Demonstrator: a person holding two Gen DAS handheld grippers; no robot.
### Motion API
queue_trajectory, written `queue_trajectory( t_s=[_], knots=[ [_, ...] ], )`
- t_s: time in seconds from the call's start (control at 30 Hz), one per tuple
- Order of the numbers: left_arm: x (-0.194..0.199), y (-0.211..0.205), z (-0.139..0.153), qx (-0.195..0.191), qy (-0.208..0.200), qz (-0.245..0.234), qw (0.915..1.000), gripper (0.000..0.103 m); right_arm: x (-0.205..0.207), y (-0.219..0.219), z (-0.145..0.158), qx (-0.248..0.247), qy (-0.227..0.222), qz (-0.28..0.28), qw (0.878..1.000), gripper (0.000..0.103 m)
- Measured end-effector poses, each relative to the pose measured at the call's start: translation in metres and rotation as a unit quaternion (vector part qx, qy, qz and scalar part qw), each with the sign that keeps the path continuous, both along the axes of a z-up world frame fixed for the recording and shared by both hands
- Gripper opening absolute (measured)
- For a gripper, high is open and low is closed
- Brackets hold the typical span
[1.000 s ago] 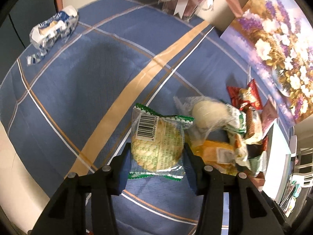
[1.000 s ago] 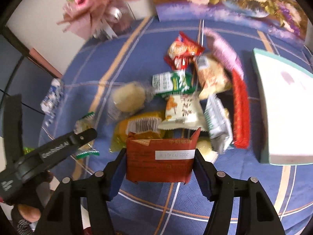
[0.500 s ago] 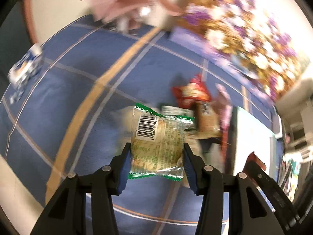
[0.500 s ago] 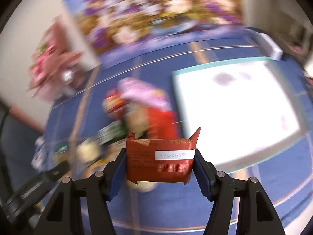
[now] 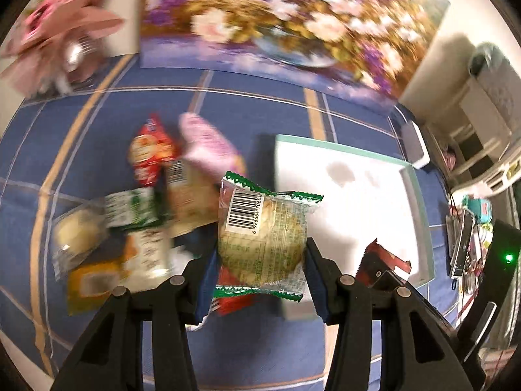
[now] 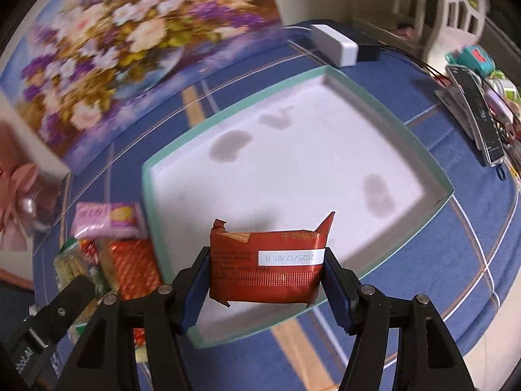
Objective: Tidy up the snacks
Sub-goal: 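Carry both snacks to the white tray and release them inside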
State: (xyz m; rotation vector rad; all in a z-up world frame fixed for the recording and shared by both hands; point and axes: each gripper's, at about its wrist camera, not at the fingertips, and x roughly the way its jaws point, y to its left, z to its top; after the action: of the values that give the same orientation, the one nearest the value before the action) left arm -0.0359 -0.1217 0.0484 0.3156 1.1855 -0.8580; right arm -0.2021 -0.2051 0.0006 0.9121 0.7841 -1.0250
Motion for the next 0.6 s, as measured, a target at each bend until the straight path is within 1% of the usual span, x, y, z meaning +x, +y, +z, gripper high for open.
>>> queue_trajectory(
  t_s=[0.17,0.3,0.47,0.6],
  knots=[
    [-0.013,-0.034,-0.013,0.009,0.0,-0.026,0.9996,0.051,-0.007,-0.025,-0.008,0.005,0.002,-0.031,0.999,0.067],
    [-0.011,-0.066,-0.022,0.017,-0.005,-0.041,0.999,0.051,-0.011,-0.042,-0.01,-0.001,0.006,-0.041,0.999,0.067],
    [0.0,-0.09,-0.032,0.013,0.003,-0.039,0.9992,0.051,-0.013,-0.065,-0.013,-0.013,0.009,-0.054,0.998,0.067],
    [0.004,-0.109,-0.04,0.013,0.007,-0.04,0.9991,0.051,-0.013,-0.076,-0.022,-0.009,0.012,-0.06,0.998,0.067]
  ],
)
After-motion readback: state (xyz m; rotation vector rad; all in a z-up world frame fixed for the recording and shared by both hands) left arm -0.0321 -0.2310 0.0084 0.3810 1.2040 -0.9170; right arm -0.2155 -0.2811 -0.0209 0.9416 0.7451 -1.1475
